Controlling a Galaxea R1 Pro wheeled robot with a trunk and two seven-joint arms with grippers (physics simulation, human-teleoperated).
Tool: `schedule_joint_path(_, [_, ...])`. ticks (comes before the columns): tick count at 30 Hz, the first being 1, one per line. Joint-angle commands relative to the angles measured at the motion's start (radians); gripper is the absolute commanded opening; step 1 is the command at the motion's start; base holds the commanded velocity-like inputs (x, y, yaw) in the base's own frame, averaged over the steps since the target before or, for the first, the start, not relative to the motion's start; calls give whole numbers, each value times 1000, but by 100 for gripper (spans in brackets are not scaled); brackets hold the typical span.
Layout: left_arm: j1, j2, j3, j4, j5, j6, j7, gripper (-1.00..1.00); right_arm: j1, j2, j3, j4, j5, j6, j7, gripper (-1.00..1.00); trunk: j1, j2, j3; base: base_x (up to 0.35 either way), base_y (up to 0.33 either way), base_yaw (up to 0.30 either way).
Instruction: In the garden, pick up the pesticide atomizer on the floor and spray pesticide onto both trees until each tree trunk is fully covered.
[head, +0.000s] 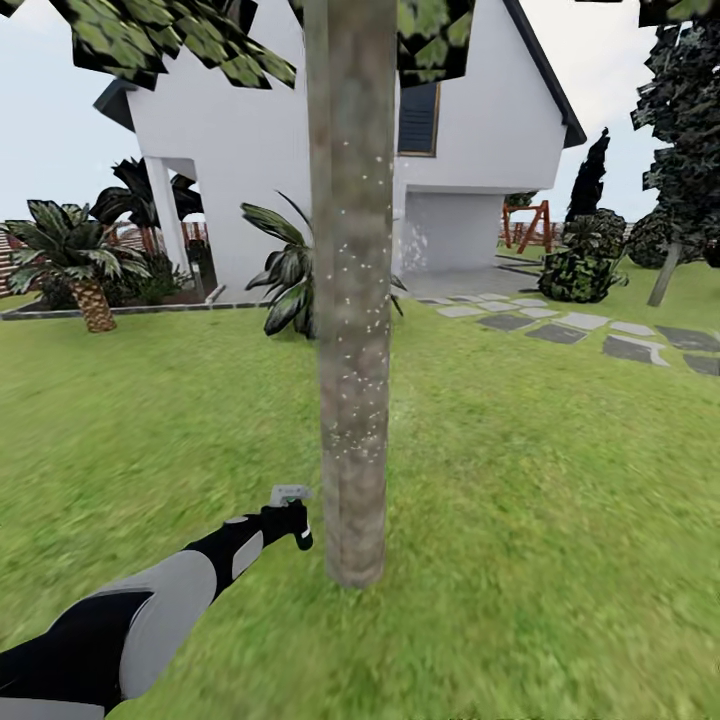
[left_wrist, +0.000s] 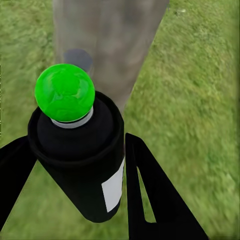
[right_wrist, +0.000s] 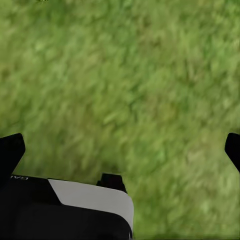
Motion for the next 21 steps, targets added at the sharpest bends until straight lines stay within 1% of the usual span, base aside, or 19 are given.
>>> schedule_joint_path(1, [-1,0,1,0,0,0,0,-100,0,0,0,0,0,0,0,100,0,0,0,0,350,-77])
schedule_joint_path(5, [-1,0,1,0,0,0,0,-100,1,0,0,0,0,0,0,100,0,0,0,0,350,-37])
schedule_joint_path(8, [0,0,1,0,0,0,0,-100,1,0,0,0,0,0,0,100,0,0,0,0,350,-146])
schedule_joint_path(21, [0,-1,1,0,0,0,0,-100,2,0,0,0,0,0,0,100,0,0,0,0,350,-287])
